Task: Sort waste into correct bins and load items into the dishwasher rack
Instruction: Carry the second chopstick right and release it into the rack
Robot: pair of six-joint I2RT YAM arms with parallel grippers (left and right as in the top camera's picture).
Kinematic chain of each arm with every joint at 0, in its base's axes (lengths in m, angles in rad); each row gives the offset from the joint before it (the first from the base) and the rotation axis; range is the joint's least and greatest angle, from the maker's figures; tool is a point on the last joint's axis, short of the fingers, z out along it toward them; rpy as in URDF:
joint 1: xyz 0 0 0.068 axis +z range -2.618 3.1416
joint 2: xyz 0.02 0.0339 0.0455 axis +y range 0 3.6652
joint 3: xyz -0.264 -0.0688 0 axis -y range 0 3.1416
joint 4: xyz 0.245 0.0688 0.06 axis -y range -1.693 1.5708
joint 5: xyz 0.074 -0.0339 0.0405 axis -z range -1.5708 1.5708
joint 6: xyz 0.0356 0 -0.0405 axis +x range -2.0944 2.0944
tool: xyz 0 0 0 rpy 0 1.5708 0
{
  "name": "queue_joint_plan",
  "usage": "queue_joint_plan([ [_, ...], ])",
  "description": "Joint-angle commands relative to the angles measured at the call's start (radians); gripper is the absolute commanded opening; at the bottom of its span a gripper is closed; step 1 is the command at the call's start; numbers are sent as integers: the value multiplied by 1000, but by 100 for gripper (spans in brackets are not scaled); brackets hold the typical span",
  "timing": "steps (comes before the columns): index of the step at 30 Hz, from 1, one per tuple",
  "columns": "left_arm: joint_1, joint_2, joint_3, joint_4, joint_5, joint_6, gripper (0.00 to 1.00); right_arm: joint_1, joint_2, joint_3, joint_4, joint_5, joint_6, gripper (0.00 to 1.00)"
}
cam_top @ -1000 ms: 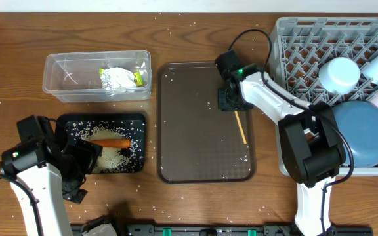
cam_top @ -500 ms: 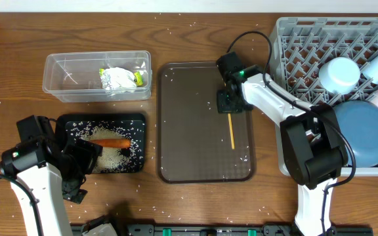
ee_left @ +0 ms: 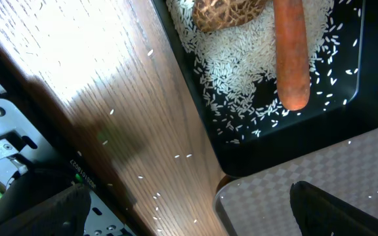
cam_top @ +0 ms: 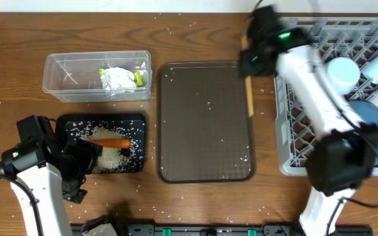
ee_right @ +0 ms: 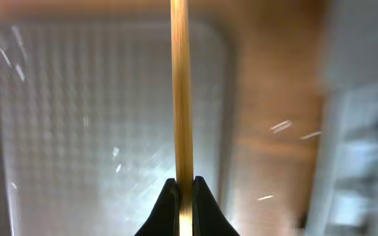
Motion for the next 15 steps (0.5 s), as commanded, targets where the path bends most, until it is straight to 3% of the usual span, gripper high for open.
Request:
queue_joint_plan([
  [1,5,2,0,-3,-10,-12,98,-98,-58,55,-3,1,-127,1],
  [5,5,2,0,-3,-10,-12,98,-201,-62,73,-4,1,-256,1],
  [15,5,2,0,-3,-10,-12,98,-304,-38,69,7,-46,-311,2],
])
